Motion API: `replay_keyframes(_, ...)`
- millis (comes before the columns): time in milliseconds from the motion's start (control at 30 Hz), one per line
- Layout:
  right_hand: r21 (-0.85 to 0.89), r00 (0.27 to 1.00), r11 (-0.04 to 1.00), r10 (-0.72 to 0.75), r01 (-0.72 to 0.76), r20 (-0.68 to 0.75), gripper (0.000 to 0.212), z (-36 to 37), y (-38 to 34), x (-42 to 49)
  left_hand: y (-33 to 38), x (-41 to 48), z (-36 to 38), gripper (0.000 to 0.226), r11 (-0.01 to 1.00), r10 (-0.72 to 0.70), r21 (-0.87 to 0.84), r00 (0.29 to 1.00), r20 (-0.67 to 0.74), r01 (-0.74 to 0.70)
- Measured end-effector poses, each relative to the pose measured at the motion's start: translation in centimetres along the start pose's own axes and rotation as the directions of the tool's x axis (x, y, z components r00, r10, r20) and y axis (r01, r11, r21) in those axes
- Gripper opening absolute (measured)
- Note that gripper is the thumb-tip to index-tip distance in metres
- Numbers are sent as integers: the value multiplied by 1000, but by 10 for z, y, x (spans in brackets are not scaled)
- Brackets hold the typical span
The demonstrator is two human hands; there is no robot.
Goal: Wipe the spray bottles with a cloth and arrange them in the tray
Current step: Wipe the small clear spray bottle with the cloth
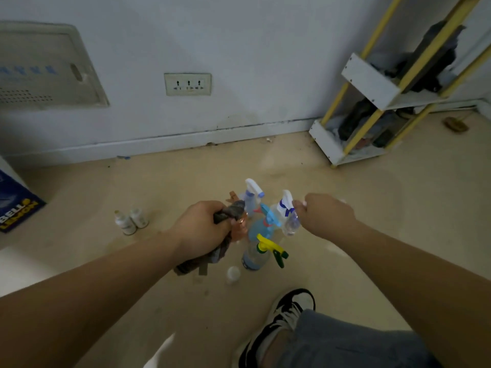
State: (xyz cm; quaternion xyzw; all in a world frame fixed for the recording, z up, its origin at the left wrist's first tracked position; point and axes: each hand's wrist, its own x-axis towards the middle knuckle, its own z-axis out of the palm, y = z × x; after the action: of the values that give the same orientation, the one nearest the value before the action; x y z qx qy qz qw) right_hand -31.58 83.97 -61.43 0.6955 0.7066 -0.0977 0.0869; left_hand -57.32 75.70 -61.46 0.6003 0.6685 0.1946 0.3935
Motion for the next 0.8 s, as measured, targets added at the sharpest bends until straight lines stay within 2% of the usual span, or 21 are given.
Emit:
replay_keyframes(100,-23,993,995,95,-94,74,42,48,14,13,-4,11,6,18,997,-61,36,998,13,61)
replay_keyframes(233,-19,983,987,162,-161,88,40,102,18,23,-18,22,31,16,985,-148,-92,989,-6,147)
replay_keyframes(400,-16,959,980,197,-198,202,40,141,18,43,-48,19,55,8,953,-224,-207,975,15,222)
replay_keyframes(567,38,936,971,217,-236,276,39,152,17,51,-64,11,57,10,857,-362,-369,930,68,361)
replay_keyframes(700,102,931,956,240,-276,276,43,145,16,53,-69,7,54,11,833,-393,-392,916,79,390)
replay_keyframes(800,16,951,976,209,-218,227,32,131,4,45,-69,2,47,11,824,-386,-416,919,84,384)
